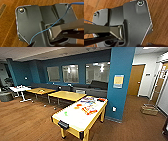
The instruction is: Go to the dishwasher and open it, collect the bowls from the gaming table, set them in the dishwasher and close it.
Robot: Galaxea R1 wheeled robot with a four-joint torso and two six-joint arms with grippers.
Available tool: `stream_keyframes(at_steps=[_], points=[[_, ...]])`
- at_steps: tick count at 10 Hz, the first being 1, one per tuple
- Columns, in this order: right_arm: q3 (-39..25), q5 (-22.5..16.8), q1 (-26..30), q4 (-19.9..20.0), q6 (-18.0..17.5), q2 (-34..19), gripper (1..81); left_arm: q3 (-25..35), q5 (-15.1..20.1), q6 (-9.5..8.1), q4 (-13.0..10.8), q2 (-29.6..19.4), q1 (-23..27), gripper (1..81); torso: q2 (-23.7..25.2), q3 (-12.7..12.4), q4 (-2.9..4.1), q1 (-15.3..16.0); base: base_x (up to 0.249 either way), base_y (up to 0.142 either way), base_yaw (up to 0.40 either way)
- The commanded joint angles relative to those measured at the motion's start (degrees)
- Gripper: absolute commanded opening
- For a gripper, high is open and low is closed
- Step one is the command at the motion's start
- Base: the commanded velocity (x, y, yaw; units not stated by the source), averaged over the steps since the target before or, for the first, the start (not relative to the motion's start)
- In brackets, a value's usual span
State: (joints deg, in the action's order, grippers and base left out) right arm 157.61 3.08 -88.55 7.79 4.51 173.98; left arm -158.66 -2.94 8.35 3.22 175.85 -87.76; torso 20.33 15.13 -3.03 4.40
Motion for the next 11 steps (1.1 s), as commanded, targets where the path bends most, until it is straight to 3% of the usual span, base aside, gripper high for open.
stream_keyframes(at_steps=[1,11], points=[[-0.12,-3.00,3.33,-0.14,0.15,0.34,81.1,-0.07,2.94,0.17,0.03,-0.24,2.99,81.1,0.00,0.00,0.00,0.00,0.134,0.069,0.000],[-0.12,-3.08,3.25,-0.14,0.15,0.42,81.1,0.02,2.94,0.17,-0.05,-0.06,2.99,81.1,0.00,-0.02,0.00,-0.02,0.134,0.079,0.000]])
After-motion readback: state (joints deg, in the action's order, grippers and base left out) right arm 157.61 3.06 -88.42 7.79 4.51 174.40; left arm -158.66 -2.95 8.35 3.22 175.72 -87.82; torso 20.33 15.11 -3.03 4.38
